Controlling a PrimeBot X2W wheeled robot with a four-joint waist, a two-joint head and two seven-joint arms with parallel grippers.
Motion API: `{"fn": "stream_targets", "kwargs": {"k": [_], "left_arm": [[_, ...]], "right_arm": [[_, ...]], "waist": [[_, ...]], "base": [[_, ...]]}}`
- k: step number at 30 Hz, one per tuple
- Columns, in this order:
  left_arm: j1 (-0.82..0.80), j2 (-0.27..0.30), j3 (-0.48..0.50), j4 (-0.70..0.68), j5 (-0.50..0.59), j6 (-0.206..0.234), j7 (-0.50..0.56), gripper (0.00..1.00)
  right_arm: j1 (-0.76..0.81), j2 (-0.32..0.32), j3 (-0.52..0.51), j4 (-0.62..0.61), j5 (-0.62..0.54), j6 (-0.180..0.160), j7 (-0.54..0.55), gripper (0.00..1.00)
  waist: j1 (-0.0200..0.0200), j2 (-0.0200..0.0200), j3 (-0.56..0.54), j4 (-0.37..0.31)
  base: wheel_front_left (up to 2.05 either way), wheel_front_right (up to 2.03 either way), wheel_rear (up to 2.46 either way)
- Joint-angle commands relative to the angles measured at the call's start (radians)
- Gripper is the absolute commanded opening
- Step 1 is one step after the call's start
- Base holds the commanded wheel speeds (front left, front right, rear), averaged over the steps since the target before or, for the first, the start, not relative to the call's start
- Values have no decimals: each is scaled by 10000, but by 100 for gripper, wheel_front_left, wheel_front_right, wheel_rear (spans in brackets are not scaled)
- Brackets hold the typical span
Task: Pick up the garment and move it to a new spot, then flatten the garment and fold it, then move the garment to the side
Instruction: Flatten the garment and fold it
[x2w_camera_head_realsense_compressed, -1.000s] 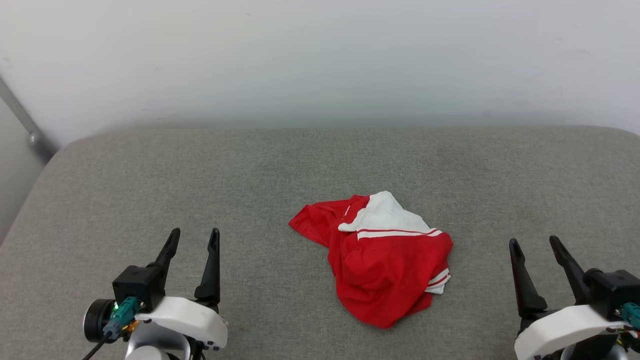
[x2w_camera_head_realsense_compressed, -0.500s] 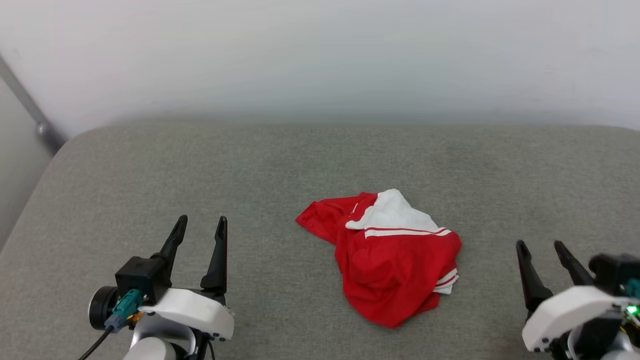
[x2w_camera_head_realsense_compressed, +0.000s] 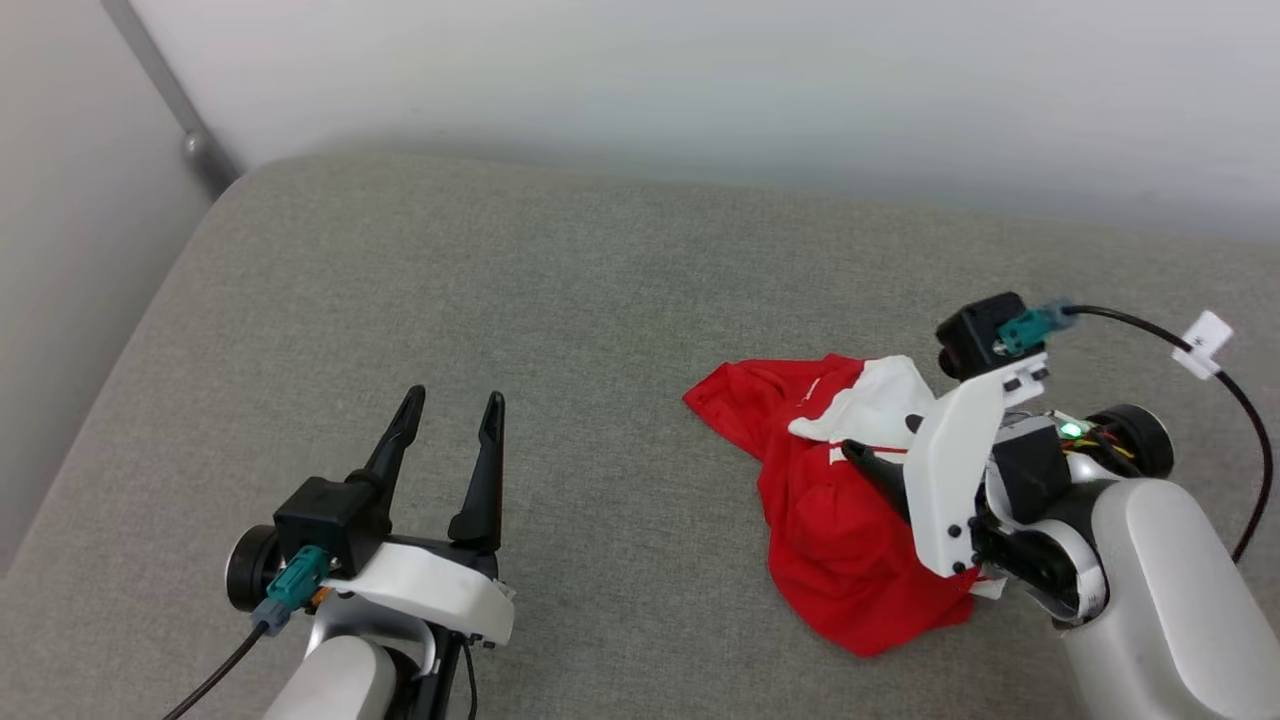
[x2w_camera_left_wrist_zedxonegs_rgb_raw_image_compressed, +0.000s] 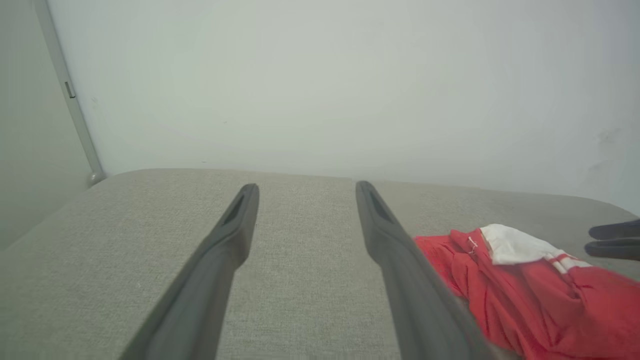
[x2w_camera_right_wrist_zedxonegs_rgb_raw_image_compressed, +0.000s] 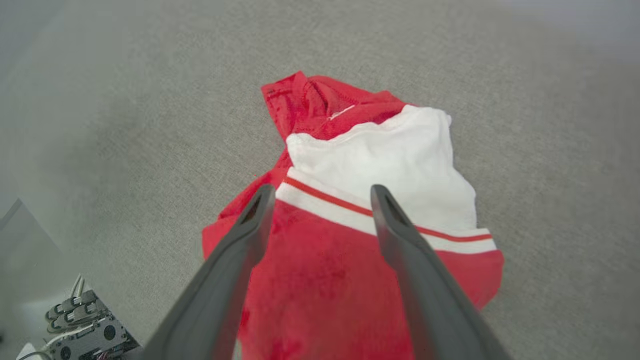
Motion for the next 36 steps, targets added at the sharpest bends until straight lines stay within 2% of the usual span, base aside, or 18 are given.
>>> {"fn": "stream_targets", "kwargs": {"k": [1, 7, 8, 10, 11, 16, 20, 21, 22, 26, 30, 36], "left_arm": [[-142, -80, -23, 74, 25, -63, -56, 100], [-281, -335, -81, 410, 2, -224, -124, 100], [-291, -361, -83, 449, 12, -243, -135, 100], [-256, -391, -54, 548, 13, -255, -147, 100], [-228, -397, -26, 585, 10, -249, -151, 100], [-69, -338, 86, 674, 29, -250, -177, 100], [20, -265, 138, 606, 63, -208, -183, 100], [52, -249, 158, 588, 52, -199, -184, 100], [187, -178, 207, 538, 20, -144, -184, 100], [401, -62, 307, 453, -43, -31, -150, 100], [673, 47, 383, 333, -128, 76, -73, 100], [1010, 166, 438, 73, -226, 252, 62, 100]], "right_arm": [[-304, -157, 209, 104, 156, -7, 291, 100], [-679, -632, 920, 915, 358, -7, 1494, 100], [-674, -669, 919, 1007, 400, -7, 1562, 61], [-646, -760, 940, 1121, 429, -7, 1639, 4], [-637, -790, 932, 1123, 444, -7, 1599, 0], [-517, -989, 554, 637, 290, -7, 927, 0], [58, -1007, -419, -56, 86, -7, 407, 0], [311, -932, -745, -240, 26, -7, 370, 0], [1075, -669, -1749, -1007, -250, -7, 21, 0], [2480, -175, -2912, -1812, -514, -5, -595, 0], [3837, 302, -3565, -2278, -633, -7, -1485, 0], [5151, 676, -3769, -2131, -785, -5, -3784, 0]], "waist": [[-1, 0, 237, 228], [-1, 0, 348, 368], [-1, 0, 340, 367], [-1, 0, 285, 320], [-1, 0, 245, 271], [-1, 0, -16, -65], [-1, 0, -189, -387], [-1, 0, -219, -471], [-1, 0, -329, -722], [-1, 0, -470, -1020], [-1, 0, -653, -1234], [-1, 0, -744, -1343]], "base": [[0, 0, 0], [0, 0, 0], [0, 0, 0], [0, 0, 0], [0, 0, 0], [0, 0, 0], [0, 0, 0], [0, 0, 0], [0, 0, 0], [0, 0, 0], [0, 0, 0], [0, 0, 0]]}}
